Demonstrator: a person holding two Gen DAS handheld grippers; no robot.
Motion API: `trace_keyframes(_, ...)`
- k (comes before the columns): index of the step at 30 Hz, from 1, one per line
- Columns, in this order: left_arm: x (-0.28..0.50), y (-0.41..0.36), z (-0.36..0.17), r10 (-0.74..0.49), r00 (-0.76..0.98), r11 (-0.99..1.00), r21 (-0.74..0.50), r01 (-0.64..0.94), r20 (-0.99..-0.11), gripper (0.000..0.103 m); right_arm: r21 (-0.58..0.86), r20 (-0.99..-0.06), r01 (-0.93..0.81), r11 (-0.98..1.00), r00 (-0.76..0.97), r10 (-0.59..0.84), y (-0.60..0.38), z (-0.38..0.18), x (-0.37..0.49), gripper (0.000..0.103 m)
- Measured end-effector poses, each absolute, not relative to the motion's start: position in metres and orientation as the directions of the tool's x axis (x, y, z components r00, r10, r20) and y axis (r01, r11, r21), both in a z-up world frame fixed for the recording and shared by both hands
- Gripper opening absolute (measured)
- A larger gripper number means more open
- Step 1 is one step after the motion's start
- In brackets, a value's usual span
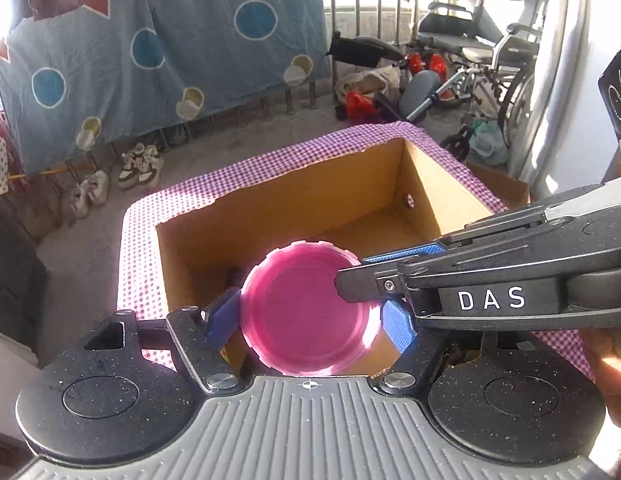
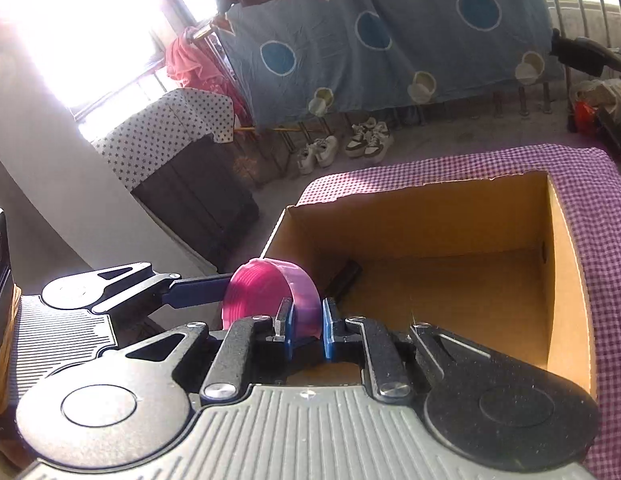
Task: Organize rigid objects
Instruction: 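Lower the pink lid into the box and open the right gripper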
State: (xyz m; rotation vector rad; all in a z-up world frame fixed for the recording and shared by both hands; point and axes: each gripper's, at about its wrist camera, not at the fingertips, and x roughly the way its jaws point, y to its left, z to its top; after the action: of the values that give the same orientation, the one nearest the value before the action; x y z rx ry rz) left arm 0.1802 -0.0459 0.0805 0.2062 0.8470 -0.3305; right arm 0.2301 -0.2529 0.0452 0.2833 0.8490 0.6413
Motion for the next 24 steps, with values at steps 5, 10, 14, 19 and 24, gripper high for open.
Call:
trace_keyframes(5,0.221,-0.035,0.046,-0.21,0.429,0.929,-0.042,0.369,-0.879,0.073,0.532,-0.705,-0.344,0.774,0.326,0.63,-0.243,0.007,0.276,0.016)
trace_keyframes(10,0.239,-0.036,0.021,-0.212,0.295,0.922,-0.09,0.377,-0.932,0.073,0.546,-0.761,-0.299,0.782,0.214,0.613,-0.239,-0.023,0.298,0.016)
trace_keyframes(14,0.251,-0.037,0.006,-0.214,0.211,0.921,-0.126,0.369,-0.954,0.073,0.542,-0.792,-0.267,0.796,0.152,0.591,-0.236,-0.039,0.312,0.016)
trace_keyframes(19,0.255,-0.033,-0.006,-0.219,0.144,0.926,-0.159,0.342,-0.965,0.077,0.525,-0.822,-0.234,0.818,0.11,0.559,-0.229,-0.052,0.319,0.021)
trace_keyframes(24,0.254,-0.03,0.0,-0.233,0.155,0.929,-0.173,0.328,-0.96,0.079,0.548,-0.807,-0.216,0.808,0.117,0.578,-0.233,-0.052,0.315,0.022)
